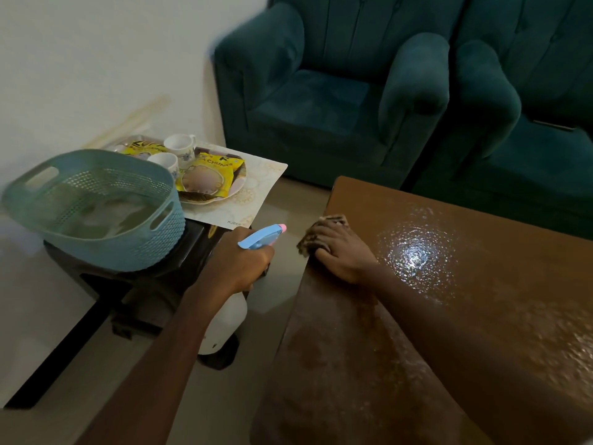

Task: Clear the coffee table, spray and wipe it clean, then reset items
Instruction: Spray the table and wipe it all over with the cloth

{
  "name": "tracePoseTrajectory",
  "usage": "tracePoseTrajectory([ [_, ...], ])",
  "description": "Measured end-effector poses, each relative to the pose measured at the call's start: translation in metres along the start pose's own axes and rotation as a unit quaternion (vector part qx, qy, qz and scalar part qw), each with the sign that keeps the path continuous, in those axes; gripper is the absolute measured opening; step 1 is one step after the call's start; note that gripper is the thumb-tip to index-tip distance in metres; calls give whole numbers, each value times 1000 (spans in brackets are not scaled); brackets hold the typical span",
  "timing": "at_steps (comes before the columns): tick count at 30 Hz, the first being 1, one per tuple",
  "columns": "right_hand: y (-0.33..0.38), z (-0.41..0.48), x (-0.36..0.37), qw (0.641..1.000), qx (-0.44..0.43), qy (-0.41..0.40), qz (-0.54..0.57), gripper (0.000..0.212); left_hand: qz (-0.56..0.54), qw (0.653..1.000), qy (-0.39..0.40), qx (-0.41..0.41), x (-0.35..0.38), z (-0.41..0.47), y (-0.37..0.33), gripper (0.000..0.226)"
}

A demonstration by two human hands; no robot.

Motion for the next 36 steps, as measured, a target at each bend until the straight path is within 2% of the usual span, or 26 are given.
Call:
tracePoseTrajectory([
  [4,-22,23,-2,990,132,-37,-42,52,11,1000,8,11,-1,2,1,16],
  [10,12,-44,8,999,35,17,27,64,19,999,32,35,12,3,-23,13],
  [17,-60,-108,-23,974,223,-29,-23,70,72,993,53,72,34,-13,-46,15],
  [20,-51,-137,-26,984,178,-4,-30,71,77,991,68,80,46,-32,-55,17],
  [23,-45,-176,-30,994,107,35,-17,61,85,992,69,69,58,-48,-59,18],
  [25,-60,-199,-39,992,118,39,-18,60,91,993,62,48,65,-59,-57,22],
  [29,-98,-215,-62,976,205,-12,-67,70,117,991,62,21,77,-83,-55,26],
  [36,-97,-211,-57,977,203,-50,-32,72,185,977,92,56,97,-105,-71,27],
])
Point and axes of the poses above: each hand's wrist, its own z-axis towards the middle knuckle, its own x-axis out of the palm, y = z × x, the point moved 7 cm from there along z, towards the middle knuckle, and after that the axes turned 7 degrees about -y, right-handed, at the moved point
